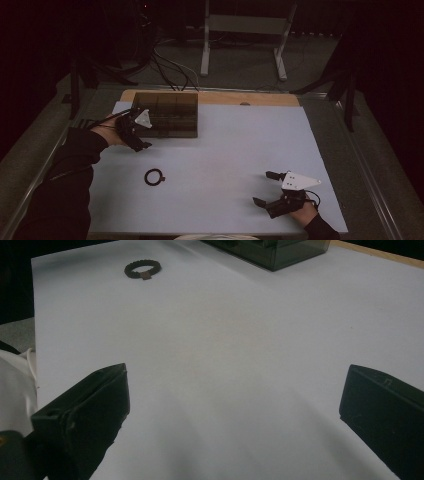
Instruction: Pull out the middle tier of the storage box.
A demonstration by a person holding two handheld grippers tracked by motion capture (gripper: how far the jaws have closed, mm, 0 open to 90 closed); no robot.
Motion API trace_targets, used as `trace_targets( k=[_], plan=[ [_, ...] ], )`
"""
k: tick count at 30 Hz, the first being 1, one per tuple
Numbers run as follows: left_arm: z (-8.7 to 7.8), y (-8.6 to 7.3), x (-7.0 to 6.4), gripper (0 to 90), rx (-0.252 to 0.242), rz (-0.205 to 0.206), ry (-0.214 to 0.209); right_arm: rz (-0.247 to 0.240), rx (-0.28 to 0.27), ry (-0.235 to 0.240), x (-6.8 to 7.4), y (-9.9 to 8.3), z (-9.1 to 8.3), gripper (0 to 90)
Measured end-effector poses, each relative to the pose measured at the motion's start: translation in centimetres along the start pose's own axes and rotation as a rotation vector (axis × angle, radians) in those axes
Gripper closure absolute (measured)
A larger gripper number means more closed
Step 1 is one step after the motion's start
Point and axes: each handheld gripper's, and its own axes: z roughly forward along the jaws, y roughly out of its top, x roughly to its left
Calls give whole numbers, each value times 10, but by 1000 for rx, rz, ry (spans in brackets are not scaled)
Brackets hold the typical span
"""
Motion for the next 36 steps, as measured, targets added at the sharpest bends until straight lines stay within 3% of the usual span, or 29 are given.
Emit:
trace_targets(
  k=[3,4,9,11,15,19,20,24,28,36],
  plan=[
    [3,1,-1,263,15,32,14,1,-1,1,0,0,0,0],
    [4,2,-2,273,25,67,27,1,1,1,0,0,0,0],
    [6,4,0,377,39,107,41,1,4,3,0,0,1,0],
    [7,5,2,468,48,129,45,0,4,3,0,0,1,0],
    [13,7,6,559,86,183,50,0,5,4,0,0,0,0],
    [16,8,9,642,90,198,57,-1,6,7,0,0,1,0],
    [18,9,12,659,98,203,33,0,6,6,0,0,1,0],
    [23,12,14,711,122,228,20,3,5,6,0,0,0,0],
    [26,17,17,743,137,239,-7,2,5,7,0,0,0,0],
    [33,24,20,786,172,262,-9,4,6,9,0,0,0,0]
  ],
)
